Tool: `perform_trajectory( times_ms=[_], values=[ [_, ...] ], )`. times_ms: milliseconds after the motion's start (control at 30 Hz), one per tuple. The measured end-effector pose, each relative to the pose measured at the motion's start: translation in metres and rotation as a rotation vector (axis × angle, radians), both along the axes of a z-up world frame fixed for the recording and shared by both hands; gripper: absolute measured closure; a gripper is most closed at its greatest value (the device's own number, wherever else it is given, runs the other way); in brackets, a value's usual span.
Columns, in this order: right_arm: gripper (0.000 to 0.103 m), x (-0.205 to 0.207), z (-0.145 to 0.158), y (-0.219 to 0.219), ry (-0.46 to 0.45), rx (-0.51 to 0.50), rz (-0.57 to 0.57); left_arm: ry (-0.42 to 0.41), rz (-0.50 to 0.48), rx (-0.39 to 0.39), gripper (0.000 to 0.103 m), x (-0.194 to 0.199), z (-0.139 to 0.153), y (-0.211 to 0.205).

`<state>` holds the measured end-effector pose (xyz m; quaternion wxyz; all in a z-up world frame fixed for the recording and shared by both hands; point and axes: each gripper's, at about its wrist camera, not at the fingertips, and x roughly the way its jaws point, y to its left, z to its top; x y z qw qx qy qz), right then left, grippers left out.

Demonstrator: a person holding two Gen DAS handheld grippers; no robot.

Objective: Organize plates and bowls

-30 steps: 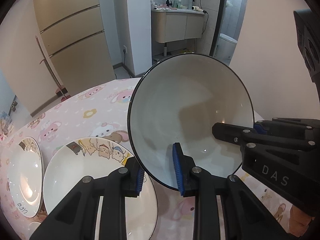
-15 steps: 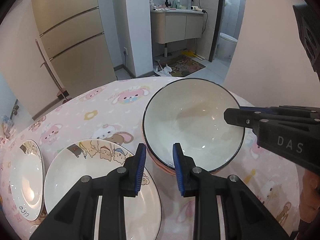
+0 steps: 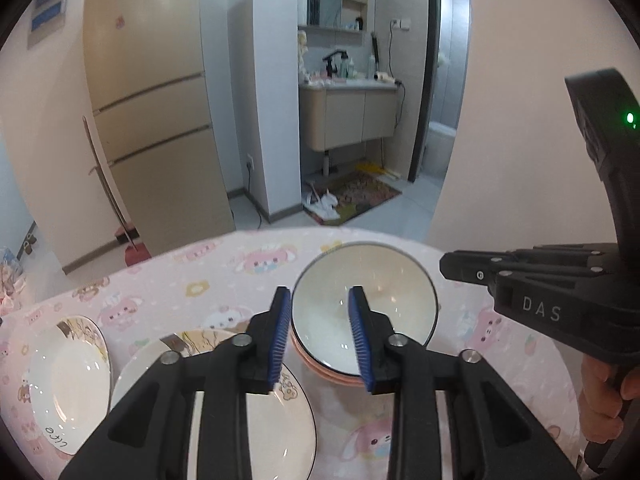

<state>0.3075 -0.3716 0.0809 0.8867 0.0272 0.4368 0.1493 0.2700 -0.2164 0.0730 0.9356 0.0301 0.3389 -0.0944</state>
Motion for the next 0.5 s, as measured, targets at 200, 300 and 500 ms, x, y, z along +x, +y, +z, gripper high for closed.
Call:
perform_trajectory(
  times_ms=[200,300,500],
  values=[
    [0.099,-0.027,0.032,0.001,-0.140,0.006,-0.002,-0.186,0.028,-0.026,0.029,-0.028,0.032,0.015],
    [0.094,-0.048,0.051,0.009,-0.261,-0.046,-0.002,-0.320,0.045,-0.045,0.016,-0.051,0.049,0.024],
    [0.010,-0.079,0.077,0.012,-0.443,-0.022,-0.080,-0.540,0.070,-0.053,0.000,-0.091,0.073,0.045]
  ],
)
